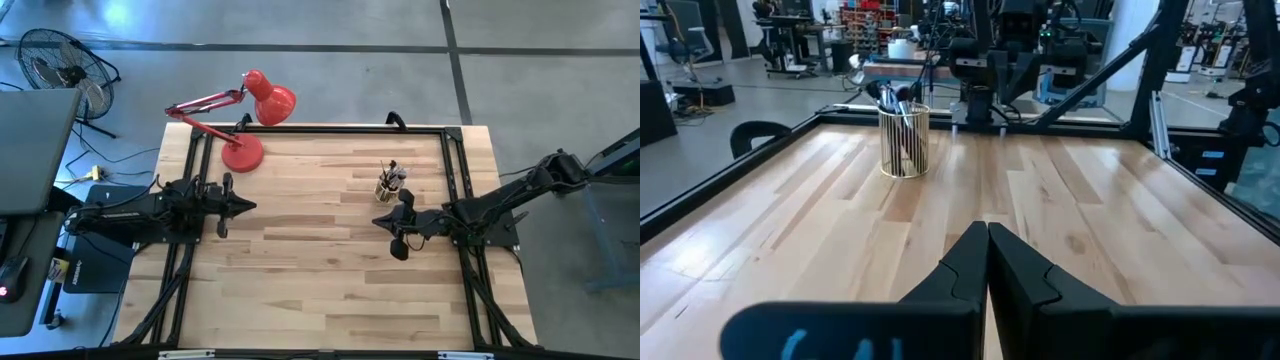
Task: Put items in baskets/containers
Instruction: Return to Home Position
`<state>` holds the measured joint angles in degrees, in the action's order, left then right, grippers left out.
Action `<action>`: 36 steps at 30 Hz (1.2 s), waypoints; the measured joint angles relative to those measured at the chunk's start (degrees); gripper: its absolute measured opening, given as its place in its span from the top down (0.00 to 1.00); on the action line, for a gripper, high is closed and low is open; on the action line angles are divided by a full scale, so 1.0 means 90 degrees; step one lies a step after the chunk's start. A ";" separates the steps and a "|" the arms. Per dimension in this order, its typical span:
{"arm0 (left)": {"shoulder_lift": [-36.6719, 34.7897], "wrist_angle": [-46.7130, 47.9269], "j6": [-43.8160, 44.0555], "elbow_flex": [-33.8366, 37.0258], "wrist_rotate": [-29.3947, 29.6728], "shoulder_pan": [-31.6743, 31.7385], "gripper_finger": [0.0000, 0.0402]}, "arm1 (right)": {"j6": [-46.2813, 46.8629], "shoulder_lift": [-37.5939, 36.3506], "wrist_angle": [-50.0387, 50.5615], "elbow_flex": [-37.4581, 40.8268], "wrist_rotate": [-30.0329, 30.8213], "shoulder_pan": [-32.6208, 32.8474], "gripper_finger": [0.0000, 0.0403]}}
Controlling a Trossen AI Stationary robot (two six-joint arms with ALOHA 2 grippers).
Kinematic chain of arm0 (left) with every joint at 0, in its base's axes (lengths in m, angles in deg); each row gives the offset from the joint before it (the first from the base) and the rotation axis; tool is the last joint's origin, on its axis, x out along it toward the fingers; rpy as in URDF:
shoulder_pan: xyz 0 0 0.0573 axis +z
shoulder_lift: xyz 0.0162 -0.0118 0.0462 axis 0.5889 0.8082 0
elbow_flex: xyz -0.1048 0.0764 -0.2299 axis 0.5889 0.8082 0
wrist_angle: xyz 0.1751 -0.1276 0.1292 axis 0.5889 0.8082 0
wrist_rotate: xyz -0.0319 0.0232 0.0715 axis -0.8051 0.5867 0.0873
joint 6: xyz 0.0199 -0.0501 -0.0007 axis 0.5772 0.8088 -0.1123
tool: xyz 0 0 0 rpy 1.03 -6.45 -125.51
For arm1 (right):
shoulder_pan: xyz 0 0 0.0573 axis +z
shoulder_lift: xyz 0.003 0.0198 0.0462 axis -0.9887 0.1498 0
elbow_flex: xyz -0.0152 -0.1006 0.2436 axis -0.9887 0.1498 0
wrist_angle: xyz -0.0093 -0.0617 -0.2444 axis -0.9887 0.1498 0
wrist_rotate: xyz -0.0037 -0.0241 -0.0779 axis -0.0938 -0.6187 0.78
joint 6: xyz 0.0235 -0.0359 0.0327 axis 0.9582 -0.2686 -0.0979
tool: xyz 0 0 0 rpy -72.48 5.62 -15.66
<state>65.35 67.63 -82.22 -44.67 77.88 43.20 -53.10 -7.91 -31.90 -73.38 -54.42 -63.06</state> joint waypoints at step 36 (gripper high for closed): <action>0.0000 0.0005 0.0010 0.0000 0.0010 0.0000 0.99 | -0.1508 -0.2534 0.1884 0.0050 -0.2498 -0.1528 1.00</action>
<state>65.35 67.67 -82.13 -44.67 77.96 43.20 -66.67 -30.72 -14.95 -72.93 -76.90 -76.80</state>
